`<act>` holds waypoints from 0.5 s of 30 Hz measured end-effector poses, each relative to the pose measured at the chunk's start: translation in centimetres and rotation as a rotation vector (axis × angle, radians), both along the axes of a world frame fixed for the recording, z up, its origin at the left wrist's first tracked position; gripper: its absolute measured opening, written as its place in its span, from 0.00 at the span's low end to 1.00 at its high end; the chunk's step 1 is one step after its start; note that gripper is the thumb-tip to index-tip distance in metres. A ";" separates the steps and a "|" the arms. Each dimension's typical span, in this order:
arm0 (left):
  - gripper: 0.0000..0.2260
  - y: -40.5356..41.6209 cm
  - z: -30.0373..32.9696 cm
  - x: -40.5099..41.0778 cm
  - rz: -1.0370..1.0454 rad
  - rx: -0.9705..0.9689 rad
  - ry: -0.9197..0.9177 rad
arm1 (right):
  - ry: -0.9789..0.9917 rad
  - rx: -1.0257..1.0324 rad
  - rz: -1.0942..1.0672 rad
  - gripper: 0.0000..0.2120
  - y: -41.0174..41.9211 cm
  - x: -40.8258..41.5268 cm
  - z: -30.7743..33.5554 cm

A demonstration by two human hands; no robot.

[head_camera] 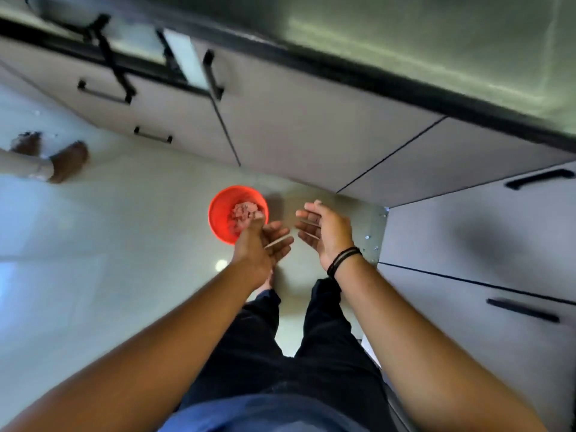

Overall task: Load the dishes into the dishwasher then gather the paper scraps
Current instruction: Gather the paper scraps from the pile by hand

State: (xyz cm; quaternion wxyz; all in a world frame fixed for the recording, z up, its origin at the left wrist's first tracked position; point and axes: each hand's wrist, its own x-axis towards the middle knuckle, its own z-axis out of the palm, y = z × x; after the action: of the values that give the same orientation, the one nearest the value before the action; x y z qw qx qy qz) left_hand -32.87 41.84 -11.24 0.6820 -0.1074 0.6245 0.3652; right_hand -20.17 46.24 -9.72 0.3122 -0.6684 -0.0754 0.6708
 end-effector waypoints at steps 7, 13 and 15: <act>0.17 2.6 10.2 9.2 -0.303 0.164 -0.105 | -0.098 0.223 -0.257 0.11 -1.7 9.5 10.7; 0.16 4.8 14.7 19.8 -0.537 0.250 -0.149 | -0.206 0.392 -0.473 0.10 -4.7 19.3 16.6; 0.17 5.2 15.8 23.8 -0.613 0.286 -0.168 | -0.261 0.430 -0.528 0.11 -5.9 22.8 18.0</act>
State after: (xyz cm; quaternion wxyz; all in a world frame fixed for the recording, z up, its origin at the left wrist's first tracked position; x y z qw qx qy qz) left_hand -9.04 47.01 4.59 0.8171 0.1521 0.5120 0.2170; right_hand 2.62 40.33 8.24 0.5958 -0.6639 -0.0790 0.4450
